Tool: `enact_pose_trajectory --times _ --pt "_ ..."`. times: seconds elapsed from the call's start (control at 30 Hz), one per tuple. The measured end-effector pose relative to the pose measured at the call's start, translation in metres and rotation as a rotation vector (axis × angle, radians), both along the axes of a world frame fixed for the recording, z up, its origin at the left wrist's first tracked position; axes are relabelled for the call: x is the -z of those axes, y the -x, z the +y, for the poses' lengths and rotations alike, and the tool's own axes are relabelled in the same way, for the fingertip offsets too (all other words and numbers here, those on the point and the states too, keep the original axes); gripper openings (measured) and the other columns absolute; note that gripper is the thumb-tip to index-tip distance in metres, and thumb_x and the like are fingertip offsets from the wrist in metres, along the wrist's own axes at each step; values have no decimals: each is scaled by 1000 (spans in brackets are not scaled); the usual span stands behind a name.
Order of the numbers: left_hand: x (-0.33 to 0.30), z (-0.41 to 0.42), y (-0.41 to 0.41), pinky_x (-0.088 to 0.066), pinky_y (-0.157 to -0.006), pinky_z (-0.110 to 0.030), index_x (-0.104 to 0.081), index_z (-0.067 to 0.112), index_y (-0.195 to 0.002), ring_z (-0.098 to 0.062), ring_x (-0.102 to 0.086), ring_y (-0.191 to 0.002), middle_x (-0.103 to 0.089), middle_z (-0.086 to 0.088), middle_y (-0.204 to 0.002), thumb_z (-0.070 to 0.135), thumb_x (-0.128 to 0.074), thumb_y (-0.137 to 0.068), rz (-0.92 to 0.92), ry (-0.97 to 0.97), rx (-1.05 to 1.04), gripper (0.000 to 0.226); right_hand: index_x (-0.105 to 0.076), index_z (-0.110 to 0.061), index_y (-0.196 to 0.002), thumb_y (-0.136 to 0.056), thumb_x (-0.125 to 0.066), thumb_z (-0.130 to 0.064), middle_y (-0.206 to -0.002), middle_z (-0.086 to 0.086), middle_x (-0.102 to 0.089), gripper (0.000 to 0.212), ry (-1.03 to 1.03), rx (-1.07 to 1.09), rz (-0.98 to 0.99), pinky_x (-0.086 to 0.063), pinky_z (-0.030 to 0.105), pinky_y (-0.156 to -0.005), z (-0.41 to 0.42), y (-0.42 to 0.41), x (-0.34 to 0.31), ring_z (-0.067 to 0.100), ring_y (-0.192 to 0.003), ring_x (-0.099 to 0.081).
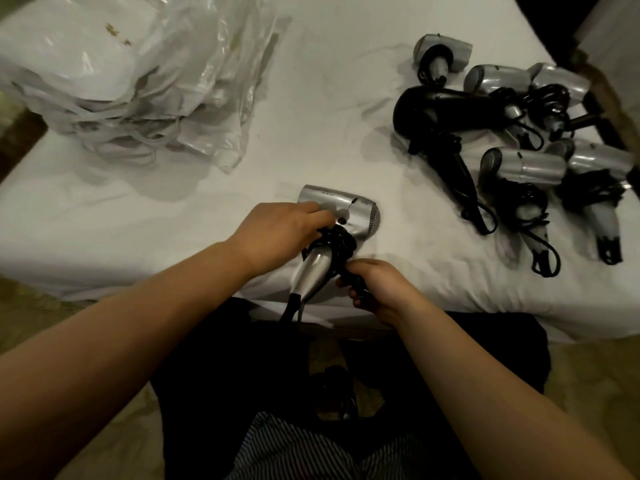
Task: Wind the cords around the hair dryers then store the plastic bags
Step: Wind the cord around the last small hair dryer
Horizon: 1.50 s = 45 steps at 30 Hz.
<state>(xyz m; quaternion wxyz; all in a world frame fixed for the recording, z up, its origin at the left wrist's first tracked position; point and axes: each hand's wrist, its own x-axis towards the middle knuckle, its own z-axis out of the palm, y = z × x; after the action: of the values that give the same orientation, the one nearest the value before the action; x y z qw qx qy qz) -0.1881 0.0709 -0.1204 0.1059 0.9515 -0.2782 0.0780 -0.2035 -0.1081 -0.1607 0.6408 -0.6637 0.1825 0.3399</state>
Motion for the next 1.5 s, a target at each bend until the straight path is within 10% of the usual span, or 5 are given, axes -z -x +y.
enact_pose_trajectory --times 0.4,0.6,0.8,1.23,1.5 --pt "9 -2 -17 -42 -70 -18 -52 26 -71 -6 -56 -67 -60 4 -71 7 -54 -93 812 449 -149 29 -54 -7 -76 -93 -39 2 -63 10 -49 25 27 -32 -13 -23 17 -38 3 3 15 15 -46 -35" --pt "1 -26 -5 -33 -59 -29 -48 27 -129 -23 -53 -97 -50 0 -126 42 -27 -86 207 -119 -83 51 -50 -9 -67 -94 -40 -3 -55 8 -42 29 280 -117 -141 -22 25 -43 1 -3 13 17 -43 -30" --pt "-2 -20 0 -29 -43 -20 -72 14 -87 -28 -64 -73 -64 -9 -89 -1 -75 -59 -53 -169 241 32 -60 -10 -82 -90 -48 -11 -67 8 -55 14 485 -125 -260 -31 28 -51 2 -7 16 22 -55 -41" --pt "-11 -3 -18 -32 -72 -4 -63 25 -123 -13 -46 -86 -46 -3 -96 0 -49 -90 302 374 -301 43 -56 -3 -80 -92 -51 -3 -58 9 -60 12 -198 197 -211 -29 18 -37 -18 -6 -28 11 -37 -37" --pt "4 2 1 -49 -76 -26 -59 15 -79 -11 -57 -71 -60 -2 -76 -1 -58 -89 684 987 -477 18 -56 -8 -82 -94 -45 -10 -51 2 -62 16 -218 188 105 -29 14 -34 6 1 -5 7 -32 -40"
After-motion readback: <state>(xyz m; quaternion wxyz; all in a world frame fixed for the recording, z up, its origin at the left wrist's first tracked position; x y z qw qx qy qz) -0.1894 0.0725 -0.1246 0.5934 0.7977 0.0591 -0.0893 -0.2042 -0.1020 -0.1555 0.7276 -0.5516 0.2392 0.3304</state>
